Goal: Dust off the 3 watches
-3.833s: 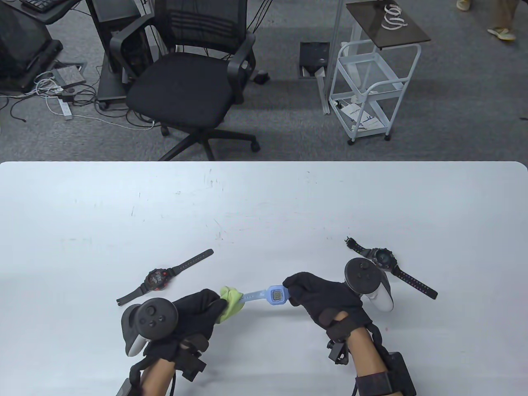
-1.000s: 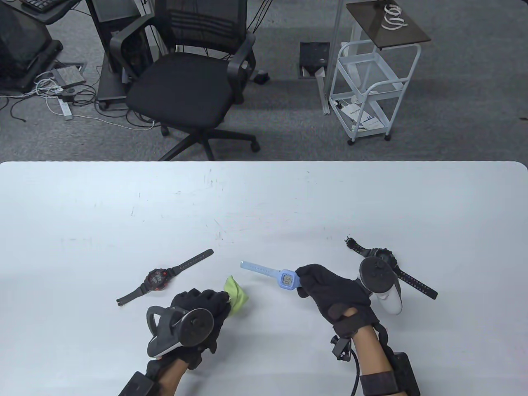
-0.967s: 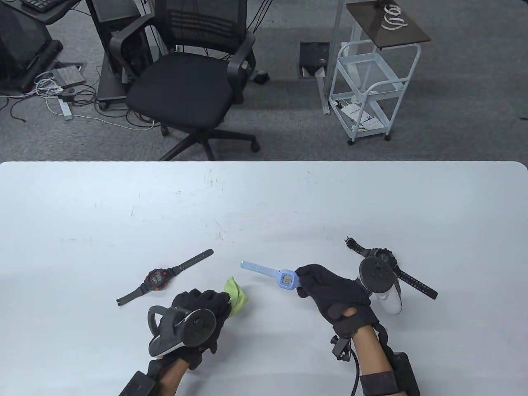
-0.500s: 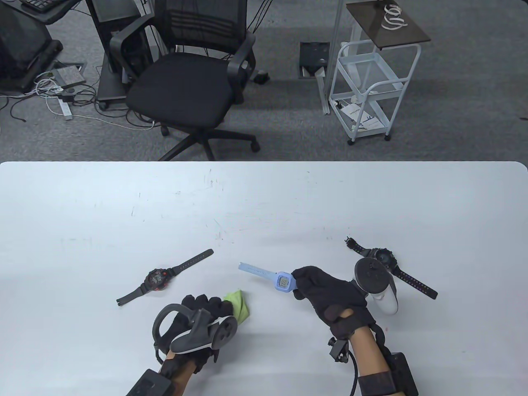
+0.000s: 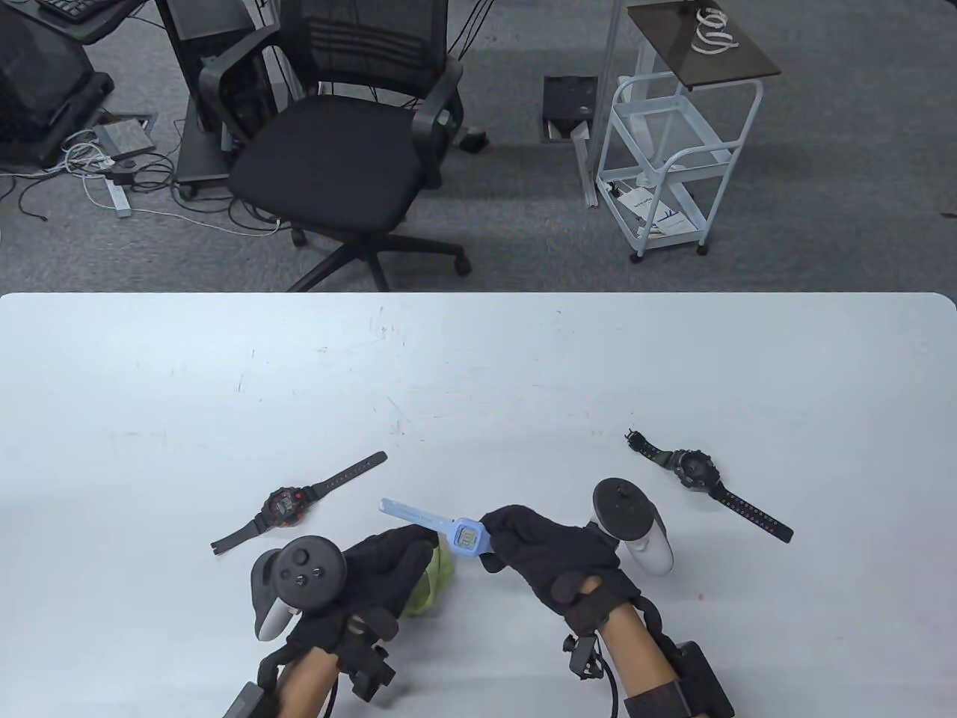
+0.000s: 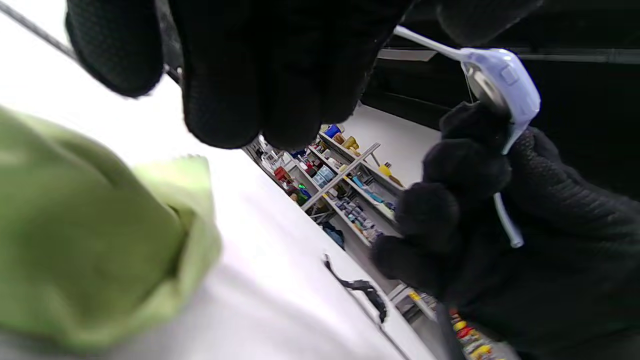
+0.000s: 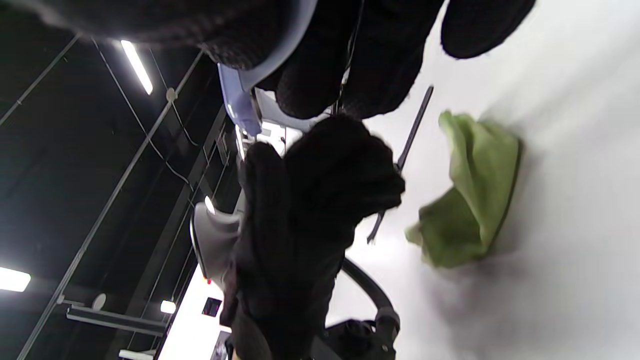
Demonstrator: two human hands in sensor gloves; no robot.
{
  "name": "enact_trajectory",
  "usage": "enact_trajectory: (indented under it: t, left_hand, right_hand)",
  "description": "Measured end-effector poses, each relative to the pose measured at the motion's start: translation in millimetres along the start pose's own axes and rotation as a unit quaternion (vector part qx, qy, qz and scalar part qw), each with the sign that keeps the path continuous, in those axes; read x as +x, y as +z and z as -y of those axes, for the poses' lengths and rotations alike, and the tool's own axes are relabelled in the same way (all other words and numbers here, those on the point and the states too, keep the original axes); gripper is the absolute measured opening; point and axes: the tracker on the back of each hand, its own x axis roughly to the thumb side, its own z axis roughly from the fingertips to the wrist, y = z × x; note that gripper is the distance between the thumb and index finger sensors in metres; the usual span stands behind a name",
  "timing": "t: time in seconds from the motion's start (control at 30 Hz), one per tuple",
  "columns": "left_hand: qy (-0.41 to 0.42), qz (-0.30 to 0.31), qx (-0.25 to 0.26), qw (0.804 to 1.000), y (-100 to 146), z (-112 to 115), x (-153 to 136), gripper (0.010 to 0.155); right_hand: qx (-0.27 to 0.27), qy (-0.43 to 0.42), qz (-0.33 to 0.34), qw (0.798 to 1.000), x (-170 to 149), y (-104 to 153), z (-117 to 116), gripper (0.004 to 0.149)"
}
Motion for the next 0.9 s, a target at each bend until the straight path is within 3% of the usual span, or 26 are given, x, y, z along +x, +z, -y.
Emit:
enact_trajectory:
  t: [0.13, 0.33, 0.4, 0.5, 0.57, 0.67, 0.73, 0.9]
  left_hand:
    - [0.122, -0.008, 0.025, 0.992, 1, -2, -5, 0.073]
    - [0.242, -0.019, 0.061, 0.968, 4, -11, -10, 0.05]
    - [0.258, -0.016, 0.065, 0.964, 5, -15, -9, 0.046]
    - [0.22, -0.011, 0.081, 0.972, 9, -26, -4, 0.045]
    - [0.19, -0.01, 0.103, 0.976, 12, -35, -1, 0.046]
    - [0.166, -0.019, 0.135, 0.977, 17, -46, 0, 0.048]
    - [0.164, -0.018, 0.139, 0.976, 18, -51, 0, 0.047]
    - [0.144, -0.025, 0.137, 0.98, 18, -54, 2, 0.048]
  right_hand:
    - [0.021, 0.037, -0.007, 0.999, 2, -9, -19, 0.053]
    - [0.034, 0.082, -0.004, 0.996, 3, -18, -45, 0.053]
    - [0.039, 0.108, -0.007, 0.993, 4, -21, -51, 0.053]
    - [0.025, 0.146, -0.032, 0.988, 6, -20, -51, 0.055]
    - [-0.029, 0.21, -0.071, 0.975, 7, -15, -46, 0.058]
    - [-0.088, 0.333, -0.112, 0.932, 11, -11, -40, 0.058]
    - [-0.099, 0.371, -0.134, 0.914, 10, -14, -41, 0.057]
    - [-0.087, 0.404, -0.193, 0.89, 0, -36, -57, 0.067]
